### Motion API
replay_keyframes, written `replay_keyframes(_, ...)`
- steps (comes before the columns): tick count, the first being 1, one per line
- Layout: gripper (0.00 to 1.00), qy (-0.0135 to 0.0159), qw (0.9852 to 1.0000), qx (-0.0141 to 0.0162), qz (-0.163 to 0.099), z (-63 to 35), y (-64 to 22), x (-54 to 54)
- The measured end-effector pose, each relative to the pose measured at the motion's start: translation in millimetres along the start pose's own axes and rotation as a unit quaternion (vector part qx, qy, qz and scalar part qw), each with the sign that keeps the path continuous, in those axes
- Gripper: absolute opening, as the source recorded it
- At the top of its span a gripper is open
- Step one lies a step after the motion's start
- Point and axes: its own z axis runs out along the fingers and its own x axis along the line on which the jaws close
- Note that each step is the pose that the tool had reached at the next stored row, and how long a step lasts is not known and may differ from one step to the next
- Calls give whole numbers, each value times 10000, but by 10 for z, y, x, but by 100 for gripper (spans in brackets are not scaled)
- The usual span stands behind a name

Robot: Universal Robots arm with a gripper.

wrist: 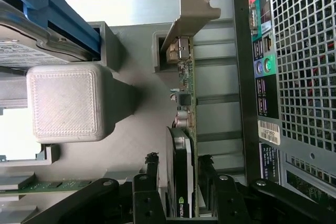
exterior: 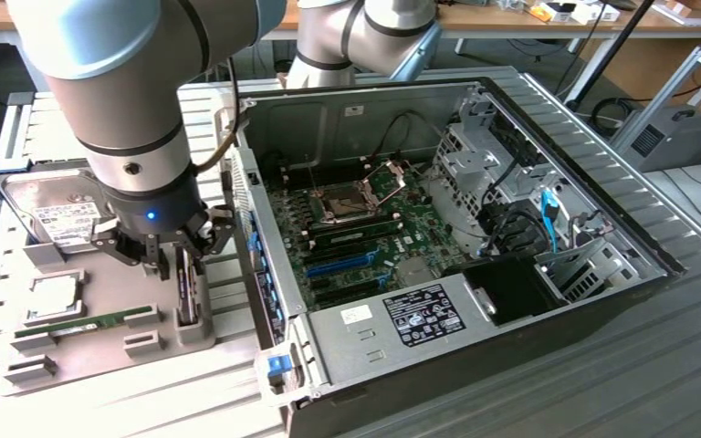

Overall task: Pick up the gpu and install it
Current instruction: 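Pick up the gpu and move the gpu toward the slot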

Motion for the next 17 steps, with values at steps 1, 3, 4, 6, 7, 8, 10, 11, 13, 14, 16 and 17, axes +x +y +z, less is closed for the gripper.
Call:
replay_keyframes(1, 44, 0, 10000, 0, 0, 0, 0, -1)
replay_keyframes(3, 44, 0, 10000, 0, 0, 0, 0, -9)
replay_keyframes(4, 44, 1, 10000, 0, -1, 0, 0, -18)
replay_keyframes(6, 44, 0, 10000, 0, 0, 1, 0, -22)
replay_keyframes(7, 44, 0, 10000, 0, 0, 1, 0, -22)
replay_keyframes(8, 44, 0, 10000, 0, 0, 1, 0, -23)
replay_keyframes(10, 44, 1, 10000, 1, 0, 0, 0, -19)
replay_keyframes(11, 44, 0, 10000, 0, 1, 0, -1, -13)
replay_keyframes(13, 44, 0, 10000, 0, 6, 1, -2, -3)
replay_keyframes(14, 44, 0, 10000, 0, 8, 1, -4, -2)
replay_keyframes(16, 44, 0, 10000, 0, 8, 1, -11, -2)
replay_keyframes(17, 44, 0, 10000, 0, 9, 1, -11, -2)
